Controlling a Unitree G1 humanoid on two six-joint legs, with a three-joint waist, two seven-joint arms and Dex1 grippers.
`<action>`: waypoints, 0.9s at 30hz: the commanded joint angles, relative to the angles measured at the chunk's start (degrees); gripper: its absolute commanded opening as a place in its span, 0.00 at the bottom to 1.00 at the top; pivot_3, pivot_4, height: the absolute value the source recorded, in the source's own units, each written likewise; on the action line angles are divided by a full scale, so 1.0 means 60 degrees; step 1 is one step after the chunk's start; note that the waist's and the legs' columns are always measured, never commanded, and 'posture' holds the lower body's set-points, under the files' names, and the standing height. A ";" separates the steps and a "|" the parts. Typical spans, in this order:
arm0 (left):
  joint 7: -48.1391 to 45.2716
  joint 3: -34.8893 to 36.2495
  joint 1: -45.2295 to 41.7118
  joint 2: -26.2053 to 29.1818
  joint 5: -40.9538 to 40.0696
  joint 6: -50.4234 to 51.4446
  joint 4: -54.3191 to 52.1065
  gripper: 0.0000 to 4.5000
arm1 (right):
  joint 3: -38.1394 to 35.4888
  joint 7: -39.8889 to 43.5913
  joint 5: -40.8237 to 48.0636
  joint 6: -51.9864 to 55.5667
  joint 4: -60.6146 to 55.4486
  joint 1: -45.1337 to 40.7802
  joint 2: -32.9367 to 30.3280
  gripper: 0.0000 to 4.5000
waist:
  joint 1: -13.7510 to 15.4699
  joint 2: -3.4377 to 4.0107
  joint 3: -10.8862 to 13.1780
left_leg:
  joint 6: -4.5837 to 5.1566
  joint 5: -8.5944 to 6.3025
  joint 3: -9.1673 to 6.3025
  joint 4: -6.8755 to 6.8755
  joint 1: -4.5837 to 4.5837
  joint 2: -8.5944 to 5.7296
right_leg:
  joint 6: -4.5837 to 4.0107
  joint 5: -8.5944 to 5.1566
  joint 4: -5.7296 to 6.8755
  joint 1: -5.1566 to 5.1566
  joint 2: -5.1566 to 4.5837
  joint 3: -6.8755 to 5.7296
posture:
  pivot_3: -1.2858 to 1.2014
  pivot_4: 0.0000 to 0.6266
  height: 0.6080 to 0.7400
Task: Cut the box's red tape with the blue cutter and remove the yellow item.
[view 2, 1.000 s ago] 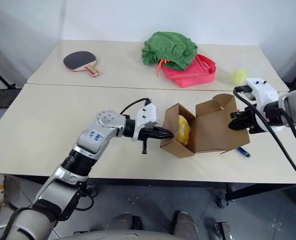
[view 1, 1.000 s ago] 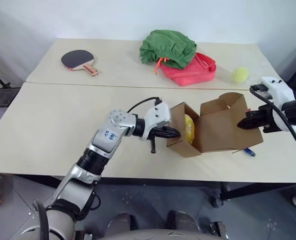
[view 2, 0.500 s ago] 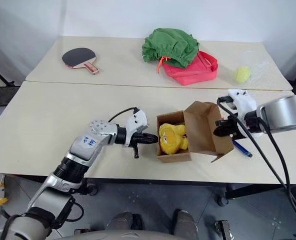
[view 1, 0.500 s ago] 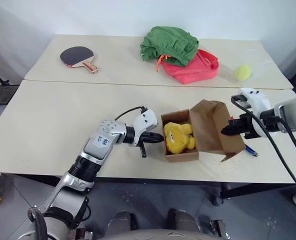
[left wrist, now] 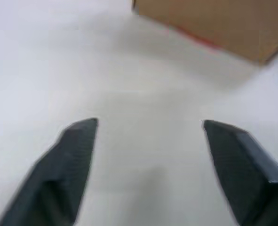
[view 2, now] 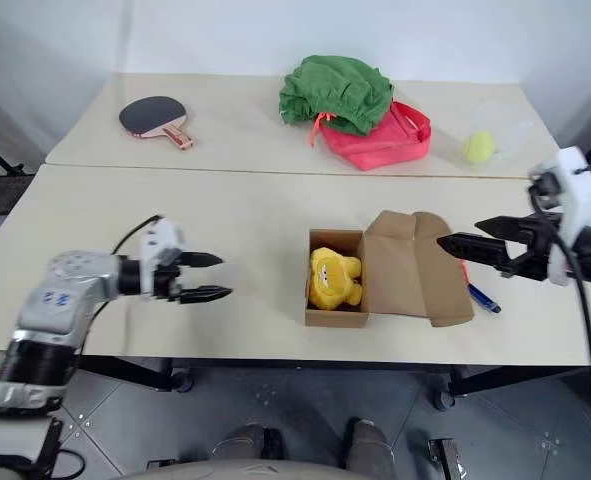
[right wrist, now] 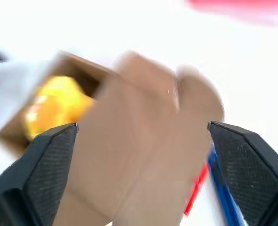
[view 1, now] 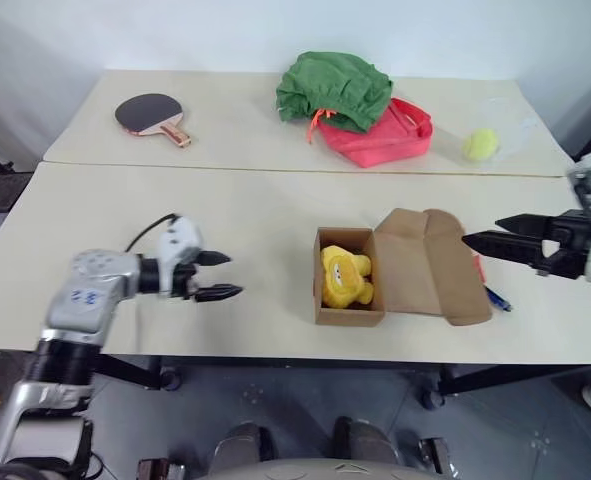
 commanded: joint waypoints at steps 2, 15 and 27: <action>-0.0808 0.1540 0.0435 0.0959 -0.0665 -0.1098 0.1043 1.00 | -0.0340 0.2386 -0.2556 -0.3079 -0.0815 0.0955 0.0715 1.00 | -0.0020 -0.0012 0.0005 | 0.0000 -0.0001 -0.0007 0.0001 0.0020 -0.0003 | 0.0001 0.0001 0.0004 0.0013 -0.0001 0.0011 | 0.52 0.24 1.00; -0.2765 -0.1301 -0.2008 0.2773 -0.1196 0.2593 -0.2638 1.00 | -0.1189 0.4359 -0.2849 -0.3466 -0.1927 0.1475 0.1241 1.00 | 0.0071 -0.0038 0.0027 | -0.0011 -0.0001 0.0021 -0.0030 0.0092 -0.0036 | -0.0006 -0.0003 0.0042 0.0039 -0.0005 0.0084 | 0.52 0.24 1.00; -0.0886 -0.5454 -0.7679 -0.3656 0.1630 0.1710 0.1121 1.00 | -0.2551 0.3611 -0.2549 -0.2372 -0.3597 0.2749 0.2100 1.00 | -0.0024 -0.0095 0.0062 | -0.0009 0.0007 0.0005 -0.0057 0.0138 -0.0040 | 0.0002 -0.0001 -0.0020 0.0102 0.0009 0.0080 | 0.52 0.24 1.00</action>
